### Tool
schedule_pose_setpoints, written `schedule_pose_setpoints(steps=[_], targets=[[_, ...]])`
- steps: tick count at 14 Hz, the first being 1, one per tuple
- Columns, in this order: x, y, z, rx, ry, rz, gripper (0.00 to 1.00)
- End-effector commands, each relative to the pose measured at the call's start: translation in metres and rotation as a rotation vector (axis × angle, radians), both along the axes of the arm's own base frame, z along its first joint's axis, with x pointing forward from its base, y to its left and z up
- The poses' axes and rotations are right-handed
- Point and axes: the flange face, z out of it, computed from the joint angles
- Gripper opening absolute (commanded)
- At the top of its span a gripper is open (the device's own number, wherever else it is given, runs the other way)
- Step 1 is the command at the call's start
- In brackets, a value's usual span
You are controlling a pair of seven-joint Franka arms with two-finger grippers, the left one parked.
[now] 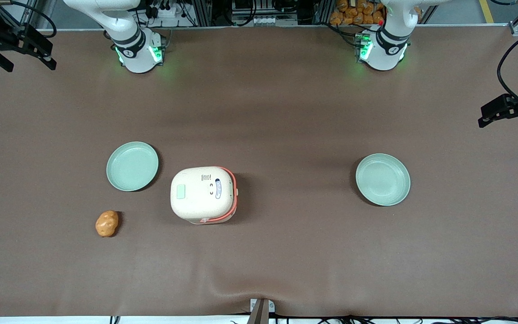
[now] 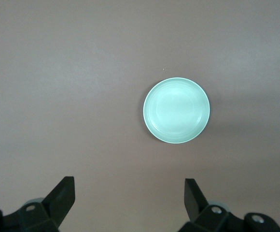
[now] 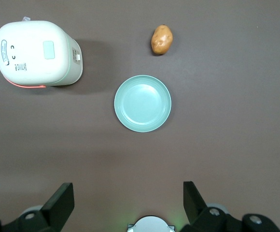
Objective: Press rice cooker button with right arm
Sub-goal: 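Move the right gripper down over the white rice cooker's lid button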
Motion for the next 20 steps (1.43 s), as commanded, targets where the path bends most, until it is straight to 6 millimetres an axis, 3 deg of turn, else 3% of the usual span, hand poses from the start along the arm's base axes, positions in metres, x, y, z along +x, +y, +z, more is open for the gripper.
schedule_pose_setpoints(steps=[1, 5, 9, 12, 15, 17, 18, 20], targets=[[-0.004, 0.001, -0.002, -0.019, 0.006, 0.017, 1.0], [0.005, 0.005, -0.006, -0.024, 0.007, 0.019, 1.0], [0.018, 0.059, -0.028, -0.026, 0.022, 0.108, 1.0], [0.03, 0.1, -0.047, -0.023, 0.022, 0.044, 1.0], [0.047, 0.133, -0.082, -0.031, 0.055, -0.008, 0.45], [0.06, 0.16, -0.112, -0.041, 0.07, -0.068, 0.16], [0.069, 0.167, -0.127, -0.052, 0.067, -0.09, 0.05], [0.085, 0.188, -0.156, -0.053, 0.051, -0.078, 0.0]])
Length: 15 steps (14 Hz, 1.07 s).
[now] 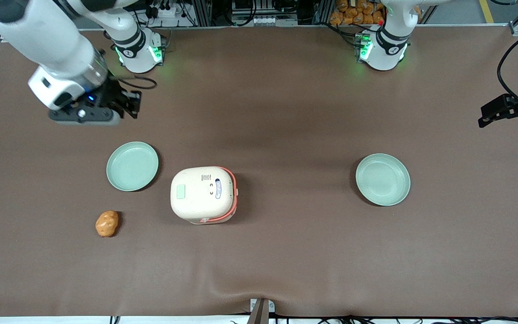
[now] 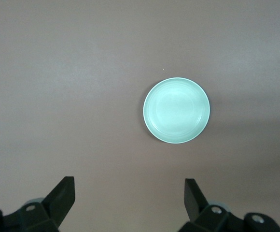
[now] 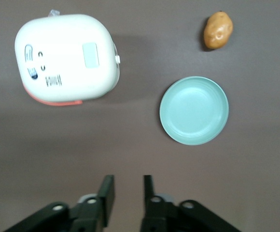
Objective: Press rice cooker button with right arm
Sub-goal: 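Move the right gripper down over the white rice cooker's lid button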
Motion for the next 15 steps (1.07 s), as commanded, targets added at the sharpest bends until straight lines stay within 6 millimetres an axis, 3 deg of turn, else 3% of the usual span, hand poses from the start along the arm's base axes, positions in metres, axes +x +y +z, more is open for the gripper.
schedule_pose_setpoints(steps=[1, 4, 8, 15], targets=[[0.021, 0.022, -0.032, -0.021, -0.039, -0.013, 0.0], [0.044, 0.037, -0.074, -0.018, -0.063, -0.021, 0.0], [0.061, 0.051, -0.11, -0.006, -0.088, -0.019, 0.0], [0.093, 0.049, -0.149, 0.028, -0.146, -0.04, 0.0]])
